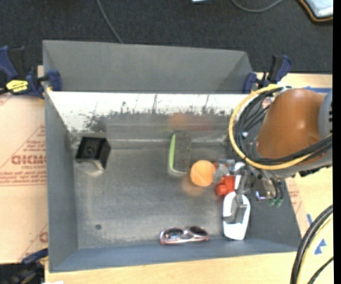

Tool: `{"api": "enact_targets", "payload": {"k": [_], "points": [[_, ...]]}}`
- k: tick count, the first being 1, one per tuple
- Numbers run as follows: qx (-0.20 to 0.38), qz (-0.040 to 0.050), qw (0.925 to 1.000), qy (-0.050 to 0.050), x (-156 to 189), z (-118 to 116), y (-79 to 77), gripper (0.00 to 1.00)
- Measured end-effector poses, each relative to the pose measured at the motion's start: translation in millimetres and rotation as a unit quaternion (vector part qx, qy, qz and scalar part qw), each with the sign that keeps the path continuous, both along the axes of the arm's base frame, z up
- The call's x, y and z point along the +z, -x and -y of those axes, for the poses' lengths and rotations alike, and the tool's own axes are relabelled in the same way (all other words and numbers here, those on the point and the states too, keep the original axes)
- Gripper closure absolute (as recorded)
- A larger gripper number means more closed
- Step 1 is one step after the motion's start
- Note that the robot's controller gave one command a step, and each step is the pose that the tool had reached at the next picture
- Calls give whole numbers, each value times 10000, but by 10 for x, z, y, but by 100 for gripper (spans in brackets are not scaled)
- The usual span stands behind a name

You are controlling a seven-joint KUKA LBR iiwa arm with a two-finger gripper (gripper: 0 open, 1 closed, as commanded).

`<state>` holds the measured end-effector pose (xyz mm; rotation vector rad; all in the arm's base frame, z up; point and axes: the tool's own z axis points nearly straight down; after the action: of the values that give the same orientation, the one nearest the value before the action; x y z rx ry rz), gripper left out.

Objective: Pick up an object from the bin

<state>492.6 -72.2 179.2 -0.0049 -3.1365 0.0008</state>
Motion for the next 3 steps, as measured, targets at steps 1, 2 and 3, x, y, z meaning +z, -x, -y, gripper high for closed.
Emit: {"api": "enact_targets", "payload": {"k": [1,2,3], "points": [[23,33,10000,4,32,-3,-16,0],[655,55,9978,9,-1082,225,-1183,0],[885,110,9960,25,-664,368,-1262,0]]}}
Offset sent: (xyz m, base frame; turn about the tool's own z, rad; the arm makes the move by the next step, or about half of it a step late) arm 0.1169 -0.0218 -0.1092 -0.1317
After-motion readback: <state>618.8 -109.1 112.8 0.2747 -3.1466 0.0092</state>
